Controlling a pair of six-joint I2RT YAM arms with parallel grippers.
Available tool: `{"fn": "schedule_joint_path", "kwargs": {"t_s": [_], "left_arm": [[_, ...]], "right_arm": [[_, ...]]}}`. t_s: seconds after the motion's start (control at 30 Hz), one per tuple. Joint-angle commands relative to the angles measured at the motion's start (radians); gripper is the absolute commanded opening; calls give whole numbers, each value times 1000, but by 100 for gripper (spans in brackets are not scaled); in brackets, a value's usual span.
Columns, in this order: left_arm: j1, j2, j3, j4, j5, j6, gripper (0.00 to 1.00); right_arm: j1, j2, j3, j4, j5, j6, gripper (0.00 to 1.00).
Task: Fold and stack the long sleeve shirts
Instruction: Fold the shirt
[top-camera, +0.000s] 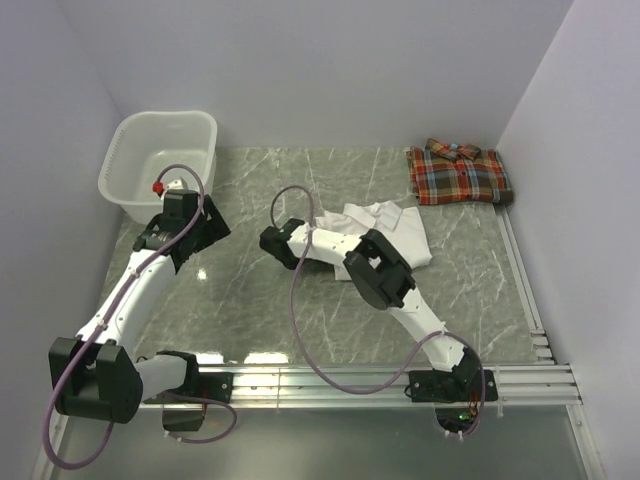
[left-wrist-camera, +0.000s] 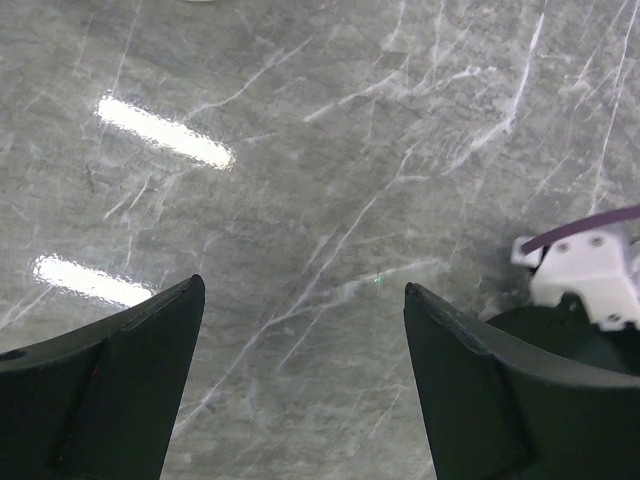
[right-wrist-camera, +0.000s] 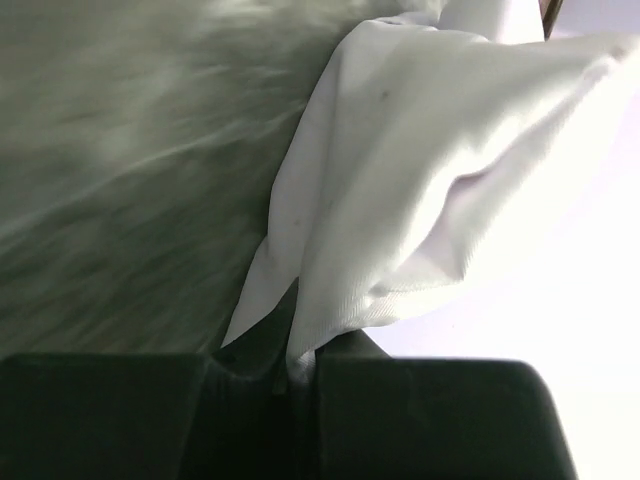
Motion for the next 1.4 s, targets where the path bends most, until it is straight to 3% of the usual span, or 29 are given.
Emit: {"fn": "schedule_joint_path", "kwargs": {"t_s": [0.0,0.33,0.47,0.57,0.7,0.9,1.07,1.23,1.37], "left_arm": [[14,-31,0,20,7,-15,87],[54,-37,-11,32,31,-24,86],[72,-45,-15,46,47,-27,87],[80,-50,-11,55,58,-27,87],[80,-31,32,34,53,-30,88],[80,18,94,-20,149,-69,87],[69,91,81,55,347,-118,81],[-62,243,112,118,415,-164,82],[-153,366,163,186,447,-193,82]], "right_arm": [[49,21,42,-12,28,30,3],[181,15,80,58,-56,-26,31],[231,-19,99,86,-104,-39,56],[262,-62,125,91,-170,-39,65],[267,-198,88,118,-233,-7,68],[204,-468,-133,202,-337,76,67],[72,-677,-375,342,-548,164,61],[-81,-901,-677,612,-861,294,58],[-132,-982,-800,755,-937,334,59]]}}
